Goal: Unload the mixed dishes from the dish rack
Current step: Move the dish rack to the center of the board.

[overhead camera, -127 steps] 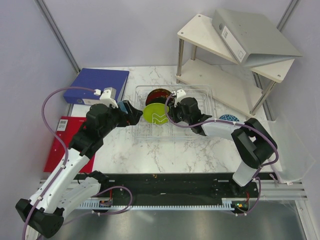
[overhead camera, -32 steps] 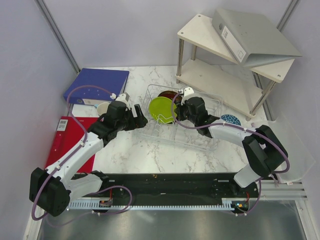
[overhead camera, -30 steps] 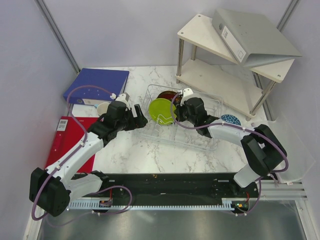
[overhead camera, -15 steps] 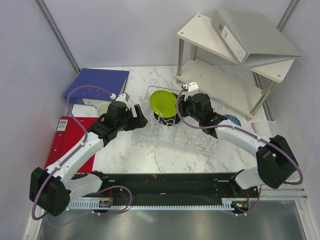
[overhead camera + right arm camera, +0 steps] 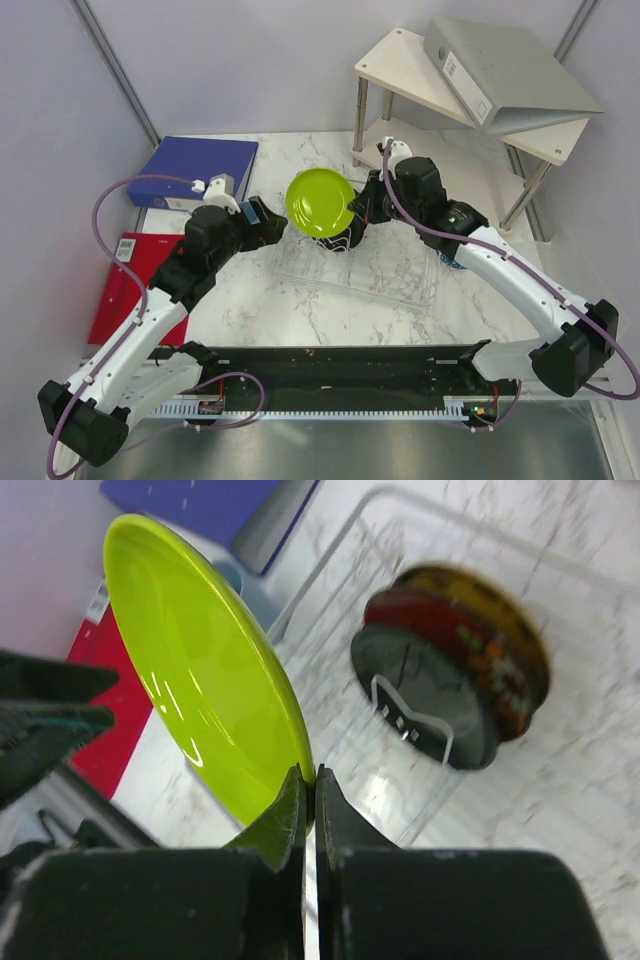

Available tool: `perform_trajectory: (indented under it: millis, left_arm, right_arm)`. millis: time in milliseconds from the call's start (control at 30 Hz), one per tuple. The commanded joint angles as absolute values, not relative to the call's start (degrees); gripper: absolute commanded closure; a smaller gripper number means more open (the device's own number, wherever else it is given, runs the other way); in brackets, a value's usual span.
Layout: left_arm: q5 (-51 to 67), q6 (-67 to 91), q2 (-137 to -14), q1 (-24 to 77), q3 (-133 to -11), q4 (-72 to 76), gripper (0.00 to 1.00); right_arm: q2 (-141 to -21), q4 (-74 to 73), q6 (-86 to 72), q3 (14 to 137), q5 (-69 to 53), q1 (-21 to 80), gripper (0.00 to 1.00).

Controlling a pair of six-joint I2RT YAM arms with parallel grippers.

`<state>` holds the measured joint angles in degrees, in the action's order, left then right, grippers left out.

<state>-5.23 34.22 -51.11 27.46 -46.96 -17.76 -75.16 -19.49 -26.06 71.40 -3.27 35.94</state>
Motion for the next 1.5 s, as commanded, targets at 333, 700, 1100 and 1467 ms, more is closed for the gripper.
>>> perform_trajectory:
  millis: [333, 700, 1100, 1467]
  left_arm:
    - [11.93, 32.96, -53.08, 27.69, -48.34, -4.22, 0.04]
    - [22.41, 35.33, -52.65, 27.68, -43.16, 2.28, 0.93]
    - [14.08, 34.89, -49.66, 27.6, -48.15, -11.49, 0.98]
    - [10.19, 34.9, -44.31, 27.6, -48.86, -19.41, 0.98]
  right_arm:
    - [-71.9, -21.63, -39.54, 67.59, -22.13, 36.12, 1.0]
    - [-70.14, -11.34, -44.47, 63.99, -27.42, 35.68, 1.0]
    - [-68.56, -34.7, -27.0, 70.75, 4.54, 35.33, 0.18]
    - [-64.78, -40.43, -28.2, 57.58, 33.93, 33.93, 0.13]
